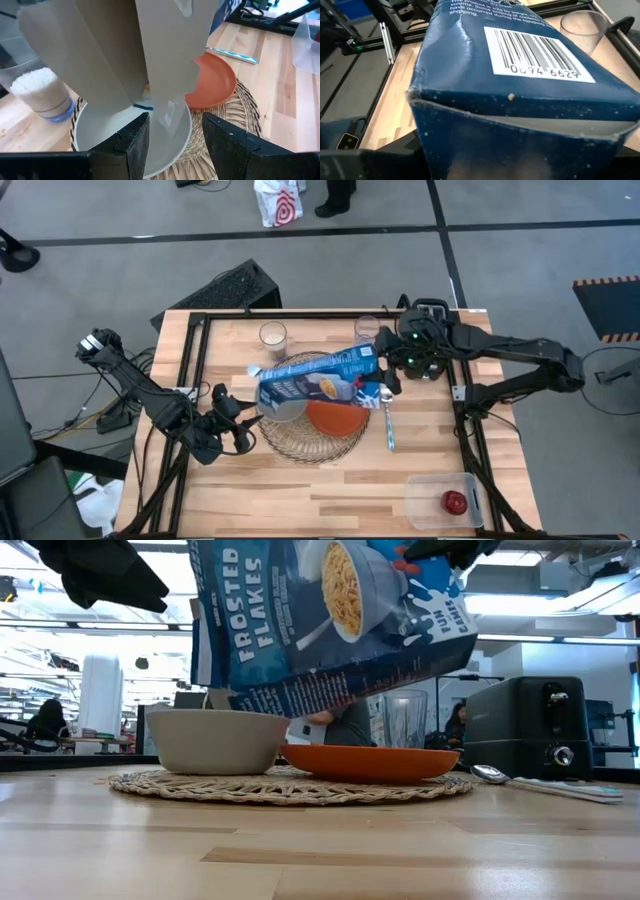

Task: Arrange a breakfast setting
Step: Pour the cereal into the gray bowl

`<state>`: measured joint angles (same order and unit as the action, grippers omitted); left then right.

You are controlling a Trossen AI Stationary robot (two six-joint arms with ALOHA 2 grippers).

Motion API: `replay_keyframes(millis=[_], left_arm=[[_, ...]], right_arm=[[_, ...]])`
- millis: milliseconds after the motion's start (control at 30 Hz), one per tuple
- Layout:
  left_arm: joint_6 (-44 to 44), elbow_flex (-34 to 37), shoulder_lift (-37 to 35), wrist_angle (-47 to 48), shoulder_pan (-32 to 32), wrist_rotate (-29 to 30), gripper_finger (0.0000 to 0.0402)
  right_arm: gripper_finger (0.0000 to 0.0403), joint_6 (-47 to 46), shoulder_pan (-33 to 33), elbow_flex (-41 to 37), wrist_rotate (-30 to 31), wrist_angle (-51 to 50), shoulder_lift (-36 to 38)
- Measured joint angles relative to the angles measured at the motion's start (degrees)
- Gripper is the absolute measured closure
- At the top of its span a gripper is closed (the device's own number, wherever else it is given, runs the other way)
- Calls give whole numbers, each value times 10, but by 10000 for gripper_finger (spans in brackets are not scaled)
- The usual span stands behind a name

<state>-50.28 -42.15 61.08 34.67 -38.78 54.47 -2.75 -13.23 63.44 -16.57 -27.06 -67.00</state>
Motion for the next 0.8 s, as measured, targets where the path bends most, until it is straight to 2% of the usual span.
replay_keyframes(millis=[367,800], left_arm=[[-2,0,0,12,-6,-6,233],[-17,0,0,23,-19,3,233]], right_arm=[[94,14,0,82,0,-71,-54],[95,13,0,86,-1,-67,-54]])
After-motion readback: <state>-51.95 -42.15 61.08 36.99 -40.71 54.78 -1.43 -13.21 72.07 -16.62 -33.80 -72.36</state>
